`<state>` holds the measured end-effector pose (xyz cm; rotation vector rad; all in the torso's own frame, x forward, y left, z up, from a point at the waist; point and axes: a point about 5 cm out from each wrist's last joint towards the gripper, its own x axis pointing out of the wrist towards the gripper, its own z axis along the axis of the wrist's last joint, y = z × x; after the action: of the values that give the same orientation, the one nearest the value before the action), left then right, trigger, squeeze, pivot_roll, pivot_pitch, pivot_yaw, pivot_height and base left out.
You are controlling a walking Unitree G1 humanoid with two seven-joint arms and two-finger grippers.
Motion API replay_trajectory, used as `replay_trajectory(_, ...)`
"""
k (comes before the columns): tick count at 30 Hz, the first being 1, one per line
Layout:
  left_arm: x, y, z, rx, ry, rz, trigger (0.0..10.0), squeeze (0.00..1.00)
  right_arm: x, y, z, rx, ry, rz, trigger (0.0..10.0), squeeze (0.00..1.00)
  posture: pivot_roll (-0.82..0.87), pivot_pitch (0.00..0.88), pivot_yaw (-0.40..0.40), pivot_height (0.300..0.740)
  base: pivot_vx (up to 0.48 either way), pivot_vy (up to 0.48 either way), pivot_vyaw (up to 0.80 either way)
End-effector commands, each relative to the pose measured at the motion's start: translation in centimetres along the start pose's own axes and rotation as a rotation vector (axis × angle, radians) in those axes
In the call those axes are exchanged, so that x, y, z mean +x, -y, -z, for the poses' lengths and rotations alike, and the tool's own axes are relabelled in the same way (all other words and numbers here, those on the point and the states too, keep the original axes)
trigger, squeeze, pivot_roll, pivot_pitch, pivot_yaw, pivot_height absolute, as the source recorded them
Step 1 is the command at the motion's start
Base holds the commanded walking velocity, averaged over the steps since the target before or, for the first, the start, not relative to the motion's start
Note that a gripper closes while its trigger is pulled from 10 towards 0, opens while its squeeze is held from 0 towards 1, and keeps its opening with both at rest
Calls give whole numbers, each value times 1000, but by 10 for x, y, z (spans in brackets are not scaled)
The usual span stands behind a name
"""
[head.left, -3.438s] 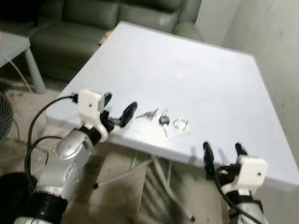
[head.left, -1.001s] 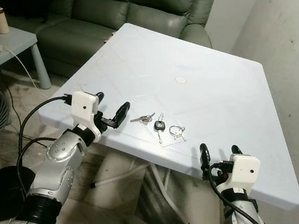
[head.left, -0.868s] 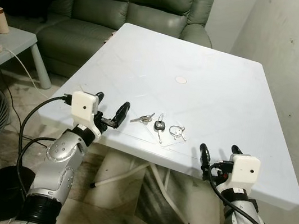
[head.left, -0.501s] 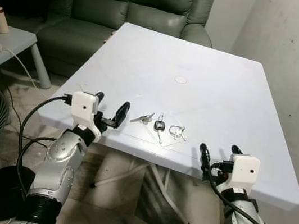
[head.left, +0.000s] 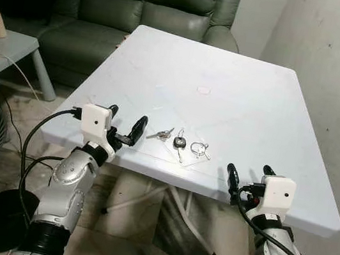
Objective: Hang keys on a hook
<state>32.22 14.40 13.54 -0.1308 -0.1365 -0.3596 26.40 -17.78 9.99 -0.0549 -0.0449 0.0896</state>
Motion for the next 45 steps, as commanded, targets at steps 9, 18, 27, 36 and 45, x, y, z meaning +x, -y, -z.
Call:
replay_trajectory(9,3,1,-8,22,24,11,10000,0,0,-4,-8,16,40,4,10000,0,5,31,-31,740,0,0,0)
replay_trajectory(18,3,0,-8,22,23,10,10000,0,-1,-4,-7,5,26,7,10000,0,6,31,-31,740,0,0,0)
replay_trajectory(27,2,0,-8,23,23,11,10000,0,-1,-4,-6,9,18,5,10000,0,5,32,-30,740,0,0,0)
replay_trajectory(36,2,0,-8,23,23,11,10000,0,-1,-4,-6,9,18,5,10000,0,5,32,-30,740,0,0,0)
replay_trajectory(45,2,0,-8,23,23,11,10000,0,-1,-4,-6,9,18,5,10000,0,5,32,-30,740,0,0,0)
